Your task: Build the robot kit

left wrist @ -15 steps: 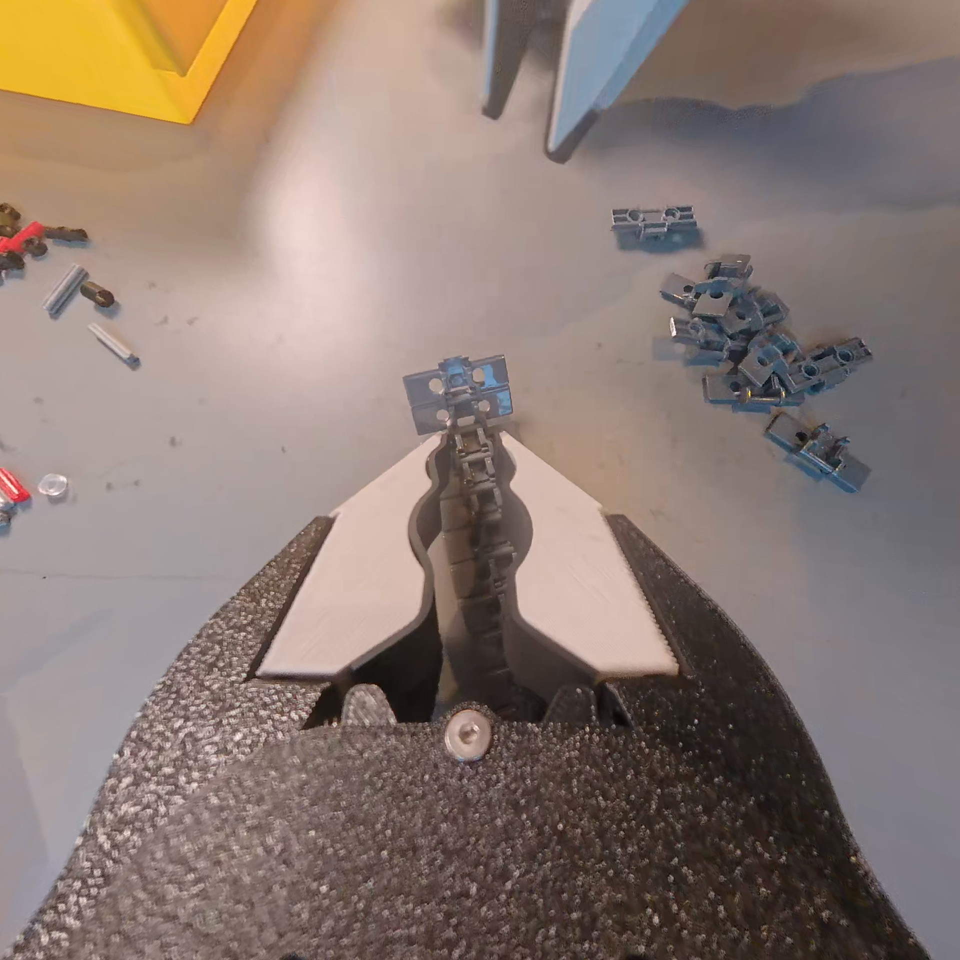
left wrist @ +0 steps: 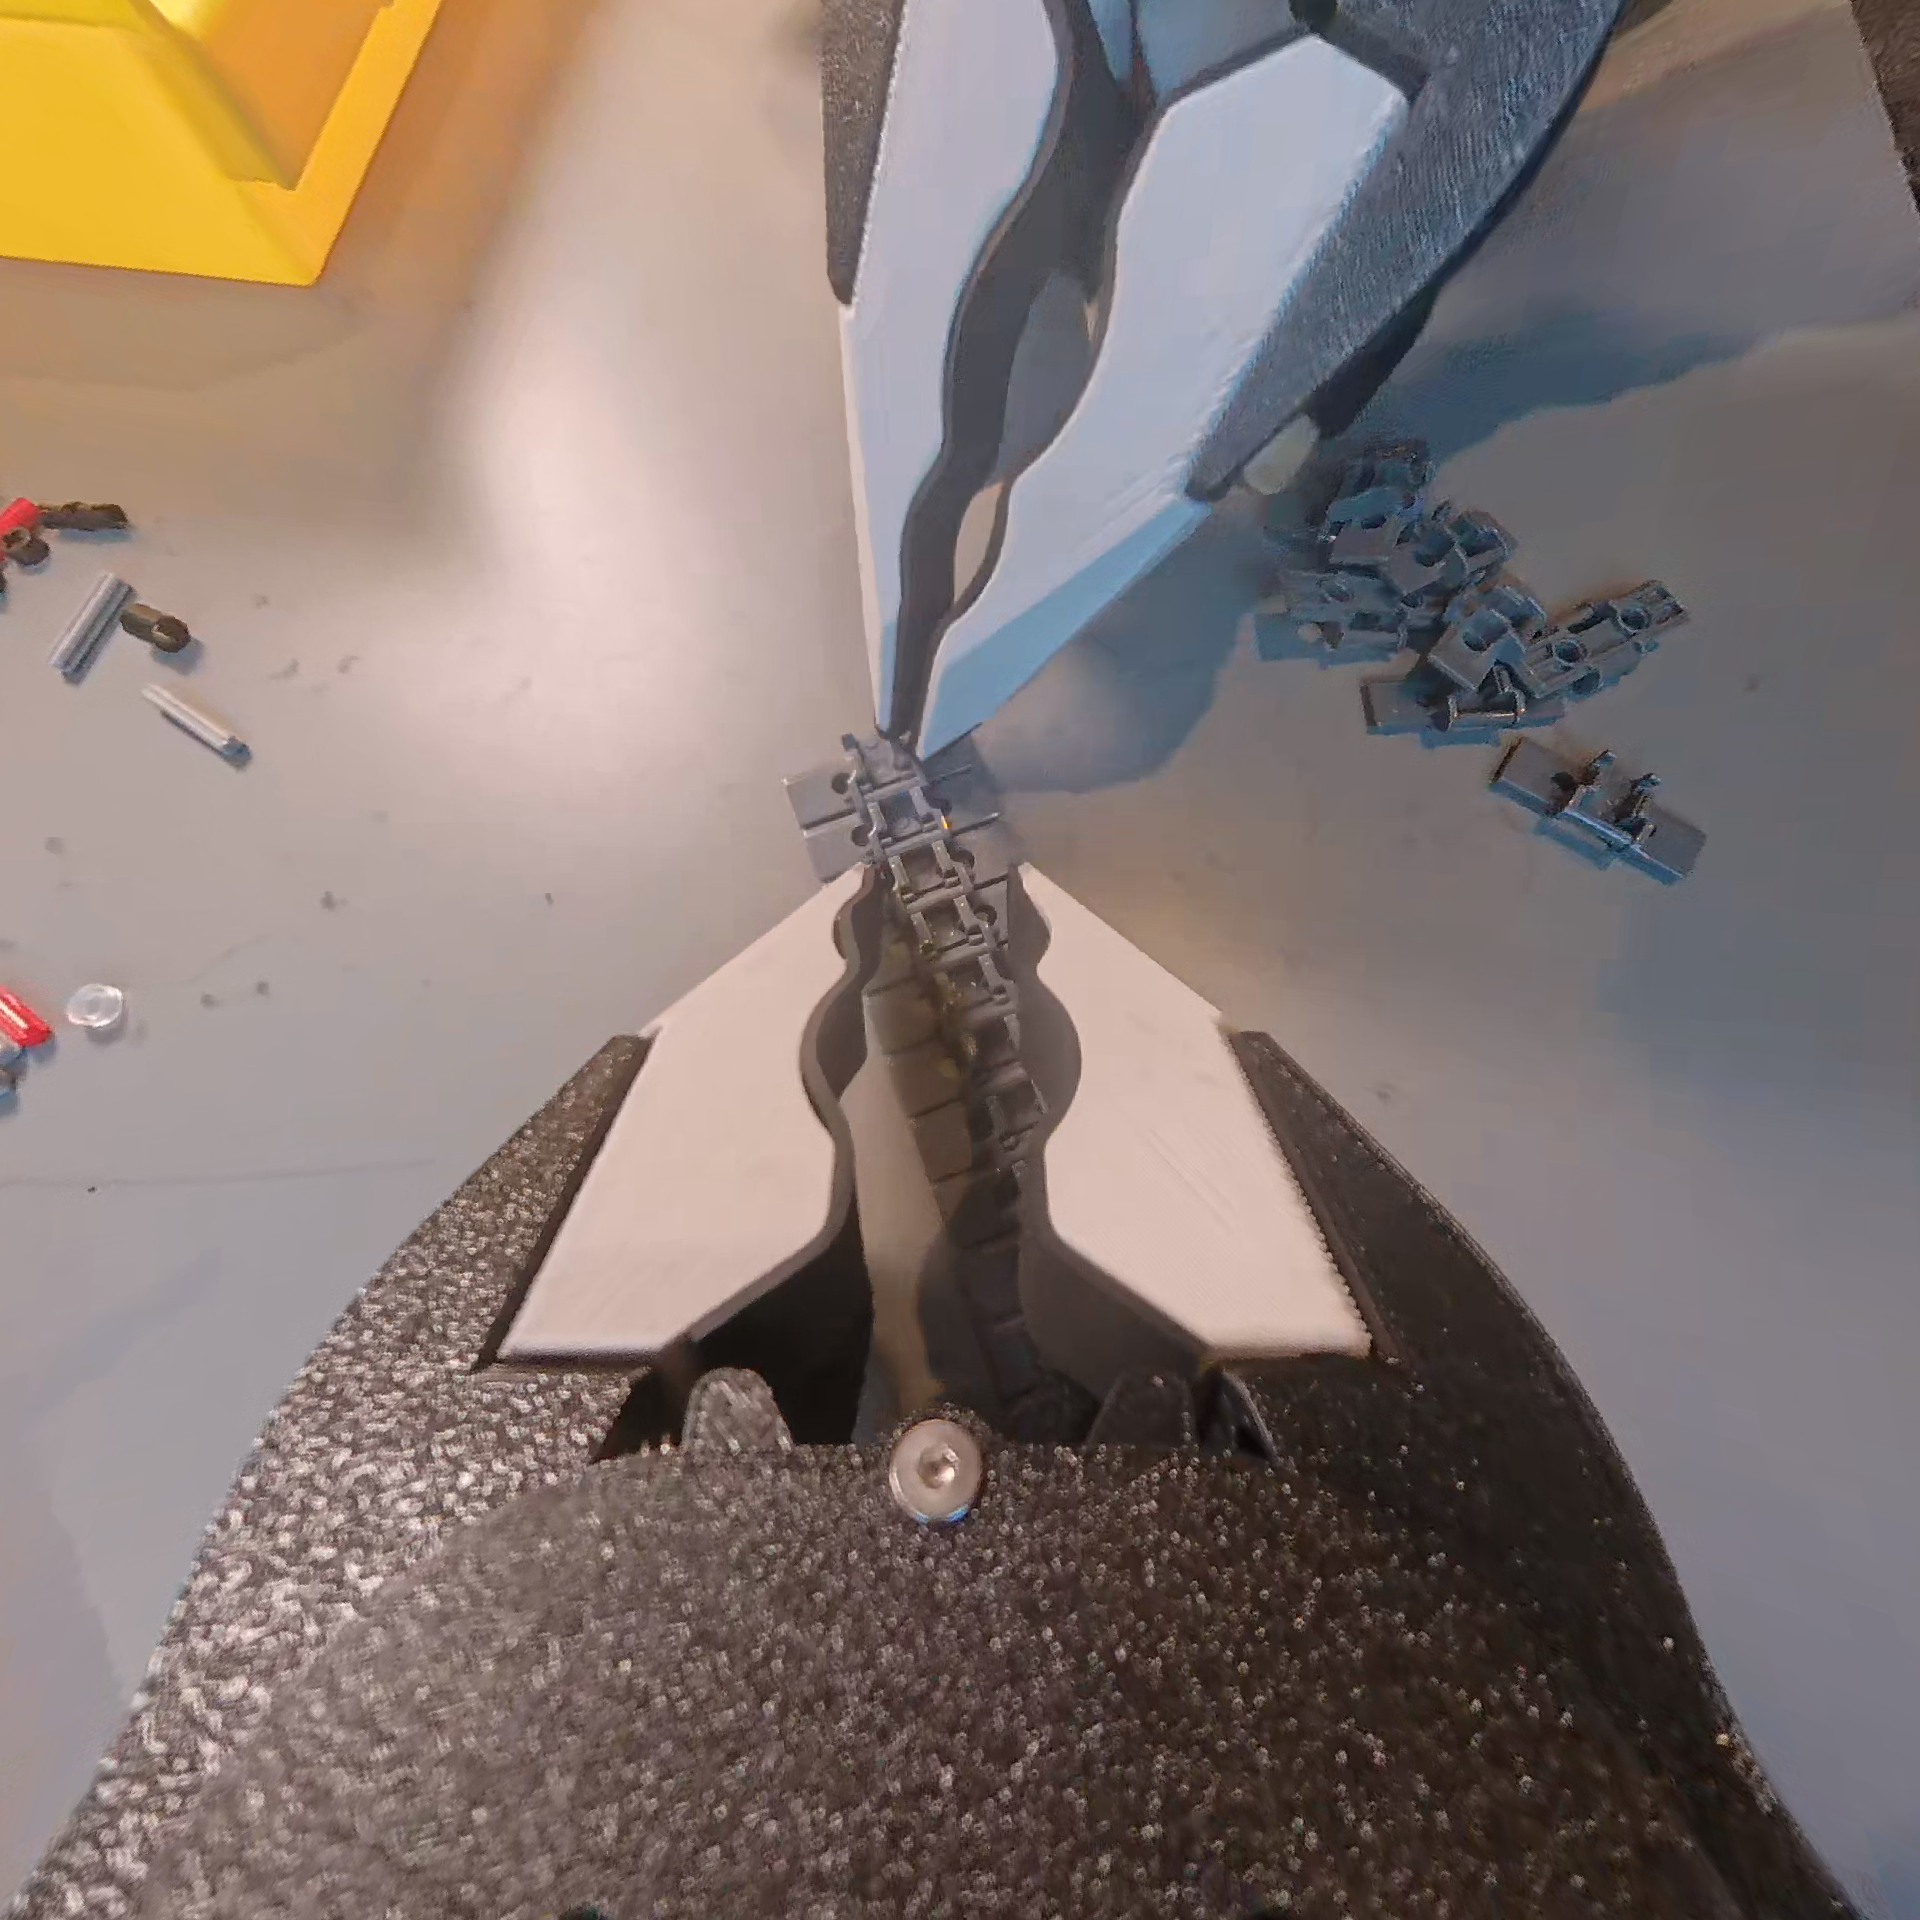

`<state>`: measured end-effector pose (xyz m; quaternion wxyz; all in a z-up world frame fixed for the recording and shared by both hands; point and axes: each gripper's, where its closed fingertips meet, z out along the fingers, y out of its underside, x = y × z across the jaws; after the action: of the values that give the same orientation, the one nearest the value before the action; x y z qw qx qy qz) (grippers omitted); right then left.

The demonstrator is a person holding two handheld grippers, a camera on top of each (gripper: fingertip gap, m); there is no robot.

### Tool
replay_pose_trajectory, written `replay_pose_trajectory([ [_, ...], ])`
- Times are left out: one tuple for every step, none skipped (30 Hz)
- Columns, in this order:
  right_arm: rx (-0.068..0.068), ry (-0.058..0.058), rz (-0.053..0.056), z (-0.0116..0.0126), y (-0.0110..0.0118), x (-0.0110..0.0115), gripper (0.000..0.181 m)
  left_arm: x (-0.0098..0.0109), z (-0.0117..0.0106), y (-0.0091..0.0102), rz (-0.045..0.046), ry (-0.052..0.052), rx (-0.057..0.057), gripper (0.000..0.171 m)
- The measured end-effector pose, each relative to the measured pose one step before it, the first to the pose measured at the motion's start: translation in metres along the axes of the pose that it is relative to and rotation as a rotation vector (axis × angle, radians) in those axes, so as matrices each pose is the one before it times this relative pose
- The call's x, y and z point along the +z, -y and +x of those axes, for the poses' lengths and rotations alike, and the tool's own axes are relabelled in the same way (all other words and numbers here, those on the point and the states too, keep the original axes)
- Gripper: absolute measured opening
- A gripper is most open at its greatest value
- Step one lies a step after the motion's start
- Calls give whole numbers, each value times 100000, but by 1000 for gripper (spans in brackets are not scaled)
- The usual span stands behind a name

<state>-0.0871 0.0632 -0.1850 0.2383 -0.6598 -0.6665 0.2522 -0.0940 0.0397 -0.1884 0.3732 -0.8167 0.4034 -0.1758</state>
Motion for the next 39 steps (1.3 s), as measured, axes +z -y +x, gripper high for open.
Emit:
replay_pose_trajectory([
  [1170,2109,-2088,-15,-105,-69,1,-47,-65,-34,-58,127,-58,21],
  [-107,927,-1496,70,-94,-48,0,-51,-127,-33,-338,403,-190,21],
  [454,1111,-737,4,-18,-23,0,-74,-145,-22,-272,545,-90,23],
  [86,986,-492,6,-31,-42,0,-161,-135,80,487,340,20,24],
  [-519,1271,169,-78,13,-78,3,-259,-106,190,1457,-50,-550,24],
  [359,1826,1919,-137,213,-183,11,-292,-81,185,1505,-490,-1398,24],
  [1740,1658,3169,-54,378,-411,14,-264,-63,39,743,-736,-1678,25],
  [1818,1079,3574,35,443,-634,16,-209,-49,-88,139,-709,-1394,25],
  [920,-361,4032,207,496,-802,17,-149,56,-153,-174,-1069,-1046,25],
  [320,-1436,2960,339,292,-873,17,-86,175,-206,-508,-1594,-817,26],
  [115,-2189,999,428,-54,-843,18,3,286,-235,-904,-1922,-545,27],
  [-40,-2628,-1070,487,-466,-770,18,92,340,-254,-1293,-1902,4,28],
  [-373,-2520,-2200,422,-762,-680,19,145,241,-283,-1727,-852,808,29],
  [-138,-2303,-2227,315,-868,-611,19,138,126,-201,-1530,181,1819,29],
  [647,-1532,-3001,127,-1056,-524,19,54,38,9,-502,934,2541,26],
  [805,-401,-3628,-111,-1179,-422,19,44,-14,-31,-947,1026,2291,23],
  [843,-520,-3366,-180,-1166,-321,20,64,-14,24,-433,624,1600,22],
  [1092,-1300,-1949,-94,-964,-210,20,96,73,90,188,-281,892,21],
  [1316,231,-2166,-302,-932,-130,22,119,84,123,527,-778,926,19],
  [1704,1226,-2057,-411,-823,-58,27,149,22,133,475,-647,1014,18],
  [1654,188,-1608,-208,-639,-4,31,155,-55,157,188,-539,759,17],
  [519,-816,-1169,-36,-481,20,32,185,-109,167,-48,-311,947,17],
  [-310,-683,-1287,-36,-423,78,32,189,-107,181,-85,-222,1373,17],
  [-465,-175,-1386,-65,-382,150,32,162,-146,172,-68,152,1236,17],
  [-899,157,-1087,-111,-282,174,29,102,-225,183,108,948,541,17],
  [-1701,-1563,1011,191,107,-1,18,-25,-205,311,1020,1165,-284,18],
  [-1212,526,885,-100,133,4,17,-173,-64,514,2530,609,-854,19],
  [-389,952,3117,-124,526,-63,17,-294,59,679,3756,25,-1195,19],
  [-6,2193,5291,-306,914,-132,17,-361,168,785,4467,-591,-1622,19],
  [476,3440,7058,-464,1260,-164,17,-353,302,843,4971,-1684,-2260,19],
  [1121,5470,8512,-750,1596,-175,17,-304,465,925,5639,-2967,-2887,21],
  [2141,7818,10138,-1072,1924,-166,17,-278,614,1001,6425,-4282,-3497,23],
  [3703,10394,10590,-1408,2055,-85,17,-294,713,1072,7021,-5449,-3942,25],
  [4373,11664,10505,-1516,2048,21,17,-362,796,1143,7539,-6181,-3735,26],
  [3828,11151,10180,-1402,1911,122,17,-429,783,1194,7778,-5896,-2857,27],
  [3868,9869,8045,-1128,1506,240,17,-492,721,1193,7569,-5038,-1895,27],
  [3941,9404,5549,-1006,1029,359,17,-459,690,1088,6741,-4470,-1263,26],
  [3476,8256,4296,-796,713,415,17,-380,574,961,5708,-3327,-904,24],
  [3149,6153,3270,-449,444,435,17,-305,442,854,4972,-2286,-441,24],
])
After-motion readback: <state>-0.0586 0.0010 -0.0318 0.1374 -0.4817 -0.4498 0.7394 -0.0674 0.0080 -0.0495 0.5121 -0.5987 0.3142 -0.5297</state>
